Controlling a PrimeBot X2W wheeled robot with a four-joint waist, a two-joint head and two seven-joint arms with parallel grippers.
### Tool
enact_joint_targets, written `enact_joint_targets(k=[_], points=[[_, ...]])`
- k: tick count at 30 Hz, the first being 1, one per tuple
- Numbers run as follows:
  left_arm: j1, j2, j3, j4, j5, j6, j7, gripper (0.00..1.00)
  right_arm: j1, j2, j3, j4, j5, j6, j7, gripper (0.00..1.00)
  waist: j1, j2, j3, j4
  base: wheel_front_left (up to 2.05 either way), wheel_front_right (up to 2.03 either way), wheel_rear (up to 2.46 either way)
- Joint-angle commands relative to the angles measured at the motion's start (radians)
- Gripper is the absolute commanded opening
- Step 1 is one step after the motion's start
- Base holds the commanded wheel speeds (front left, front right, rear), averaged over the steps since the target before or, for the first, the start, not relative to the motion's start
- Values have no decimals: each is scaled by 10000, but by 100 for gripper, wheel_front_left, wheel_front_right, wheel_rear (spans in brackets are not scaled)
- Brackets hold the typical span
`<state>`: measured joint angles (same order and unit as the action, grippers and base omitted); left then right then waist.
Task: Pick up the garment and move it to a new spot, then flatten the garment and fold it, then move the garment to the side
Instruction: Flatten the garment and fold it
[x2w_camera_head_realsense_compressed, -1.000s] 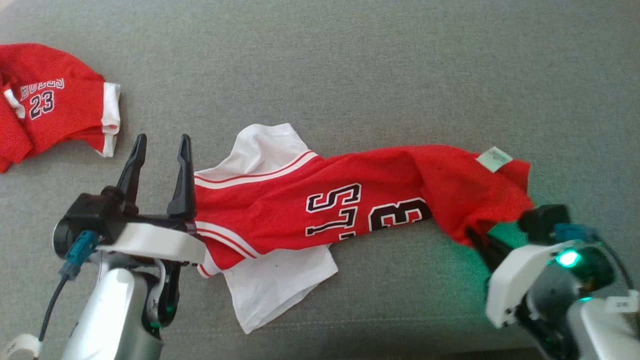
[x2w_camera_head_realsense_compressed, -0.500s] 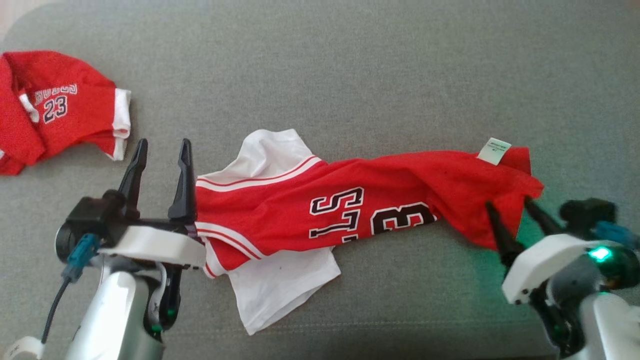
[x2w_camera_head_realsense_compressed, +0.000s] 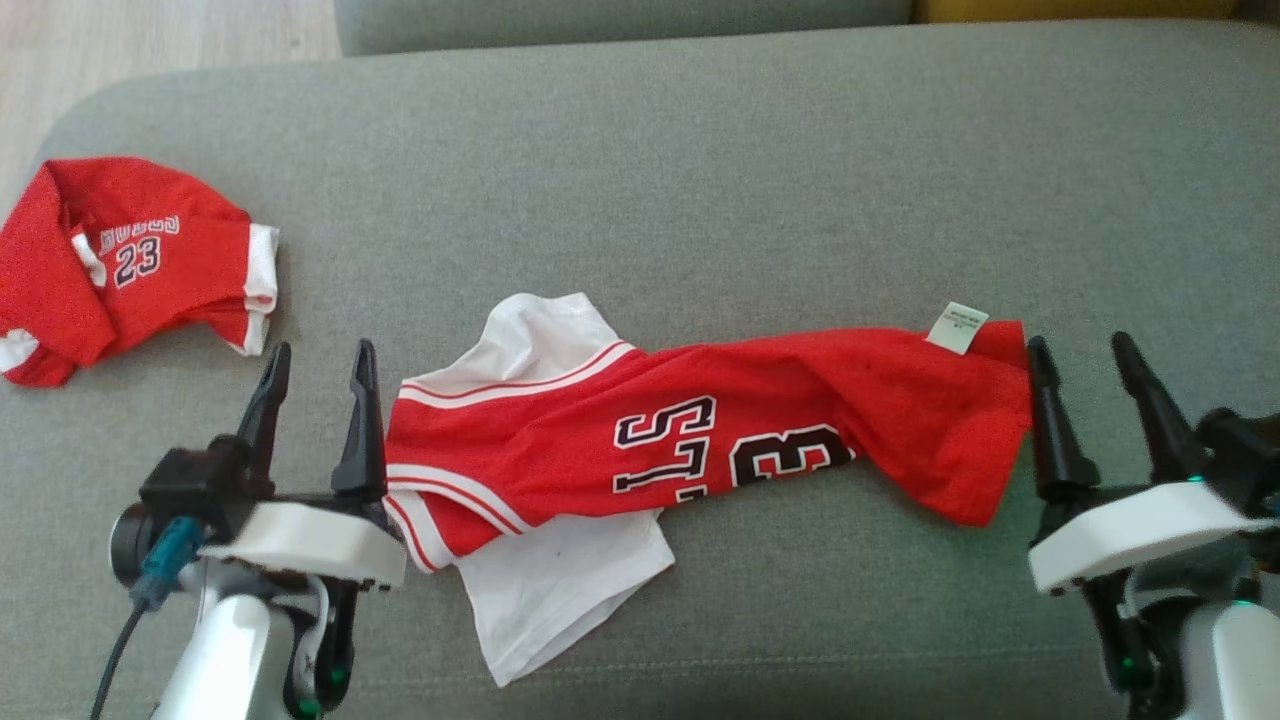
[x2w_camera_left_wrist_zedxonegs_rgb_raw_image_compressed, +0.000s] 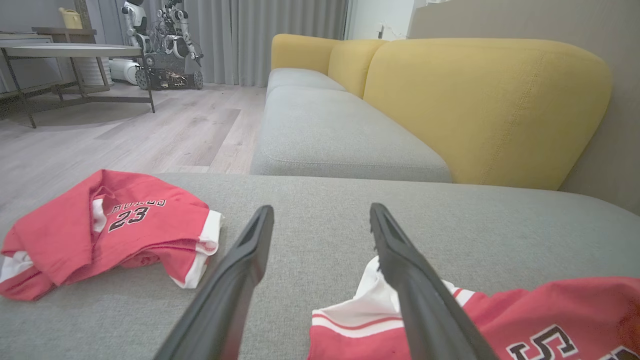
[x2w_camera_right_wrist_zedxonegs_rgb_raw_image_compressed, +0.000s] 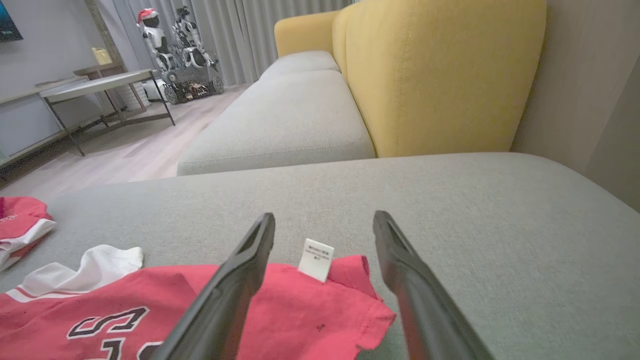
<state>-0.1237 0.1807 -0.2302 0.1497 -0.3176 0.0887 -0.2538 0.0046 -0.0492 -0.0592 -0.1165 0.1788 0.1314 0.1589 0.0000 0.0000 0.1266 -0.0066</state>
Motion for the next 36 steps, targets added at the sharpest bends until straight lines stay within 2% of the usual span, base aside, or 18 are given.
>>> enact_joint_targets(k=[1, 11, 22, 27, 28, 30, 36], points=[[-178, 241, 340, -282, 94, 72, -4, 100, -378, -45, 372, -400, -50, -7, -166, 100, 0, 0, -134, -7, 0, 0, 0], [163, 322, 89, -255, 105, 106, 317, 100, -83, -14, 702, -117, 7, -7, -370, 100, 0, 0, -485, 0, 0, 0, 0], [-66, 352, -165, -252, 112, 25, 544, 100, -148, -12, 732, -63, 73, -7, -419, 100, 0, 0, -377, 28, 0, 0, 0], [-964, 294, -696, 172, 131, -499, 1097, 100, -301, -12, 705, -85, 76, -7, -399, 100, 0, 0, -93, 48, 0, 0, 0], [-1461, 269, -952, 582, 141, -778, 1462, 100, -412, -11, 746, -99, 103, -7, -412, 100, 0, 0, 76, -8, 0, 0, 0], [-1987, 250, -1120, 1085, 125, -1024, 1774, 100, -519, -11, 810, -87, 140, -7, -434, 100, 0, 0, 250, -107, 0, 0, 0], [-3266, 275, -1324, 3060, -40, -1470, 2774, 100, -661, -11, 958, 44, 285, -7, -455, 100, 0, 0, 654, -470, 0, 0, 0]])
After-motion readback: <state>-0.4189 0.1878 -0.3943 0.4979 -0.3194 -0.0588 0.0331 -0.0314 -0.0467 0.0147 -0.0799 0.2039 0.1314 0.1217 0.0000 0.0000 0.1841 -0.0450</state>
